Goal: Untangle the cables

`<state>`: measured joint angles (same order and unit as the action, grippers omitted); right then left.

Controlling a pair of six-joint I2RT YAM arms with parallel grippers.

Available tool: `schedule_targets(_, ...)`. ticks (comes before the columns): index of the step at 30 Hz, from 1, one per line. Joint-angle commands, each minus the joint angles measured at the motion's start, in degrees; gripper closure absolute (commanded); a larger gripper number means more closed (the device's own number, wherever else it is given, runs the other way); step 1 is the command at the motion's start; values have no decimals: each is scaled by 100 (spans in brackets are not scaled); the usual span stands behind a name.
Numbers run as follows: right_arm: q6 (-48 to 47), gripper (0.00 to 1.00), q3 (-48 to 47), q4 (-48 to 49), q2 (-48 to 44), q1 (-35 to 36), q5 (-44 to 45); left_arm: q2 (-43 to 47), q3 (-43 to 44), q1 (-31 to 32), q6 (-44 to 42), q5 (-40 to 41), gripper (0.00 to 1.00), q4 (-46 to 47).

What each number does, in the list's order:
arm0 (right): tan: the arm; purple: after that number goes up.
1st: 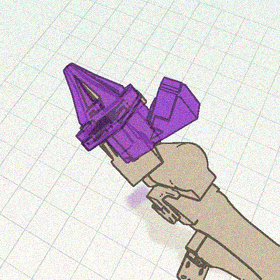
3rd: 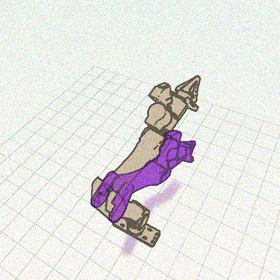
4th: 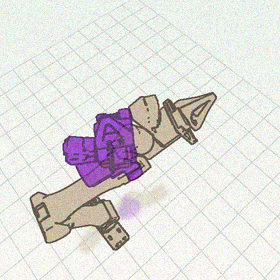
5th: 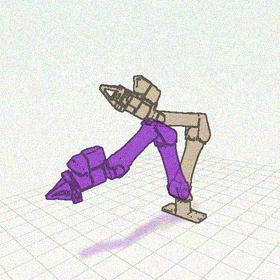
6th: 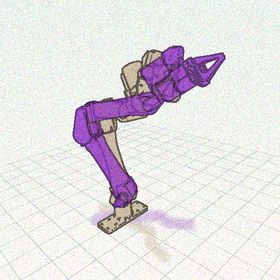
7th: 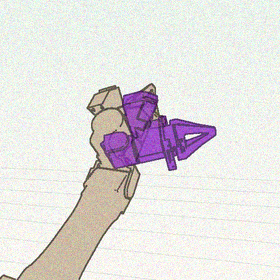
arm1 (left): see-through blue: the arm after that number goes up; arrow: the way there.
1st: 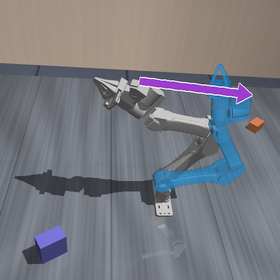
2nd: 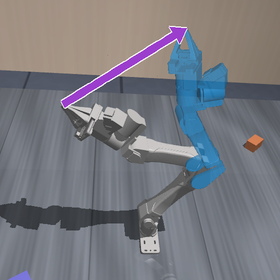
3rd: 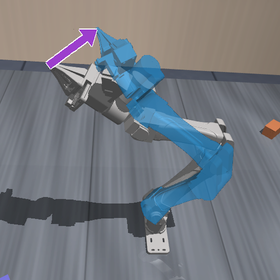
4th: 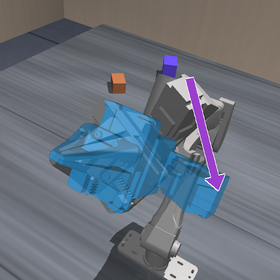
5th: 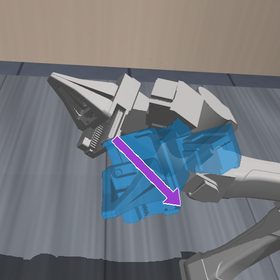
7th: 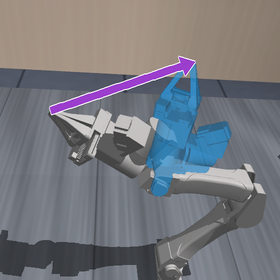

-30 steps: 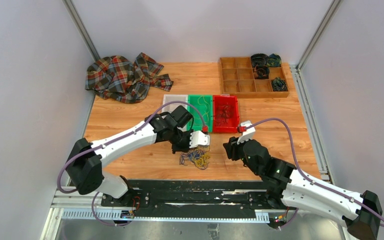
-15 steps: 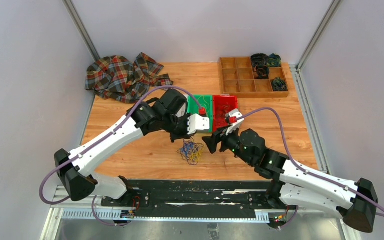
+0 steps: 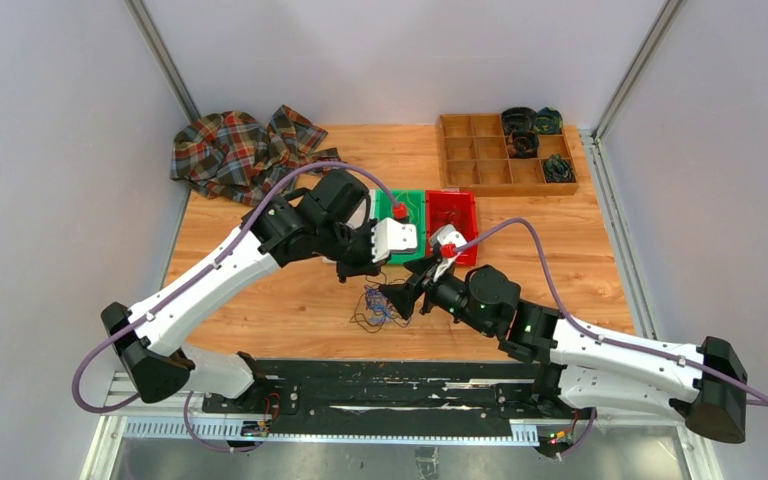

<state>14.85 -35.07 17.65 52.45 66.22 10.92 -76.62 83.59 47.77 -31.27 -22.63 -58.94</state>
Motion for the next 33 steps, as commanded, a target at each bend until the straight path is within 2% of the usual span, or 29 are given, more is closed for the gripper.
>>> schedule_targets(1, -80, 29, -126, 399, 165, 89, 342, 206, 207, 30, 140, -174, 99, -120)
schedule_targets(11, -173, 40, -272, 750, 784, 82, 963, 236, 547, 31, -48, -528, 100, -488)
schedule_targets(19, -164, 42, -455, 1128, 1026, 84, 760, 165, 771, 31, -269, -811, 100, -775)
schedule_targets(29, 464, 41, 253, 1418, 117, 93, 536, 201, 810, 33, -600, -358, 100, -769)
schedule_targets(33, 563, 40, 332, 1425, 60, 90, 465, 137, 952, 31, -552, -401, 100, -772)
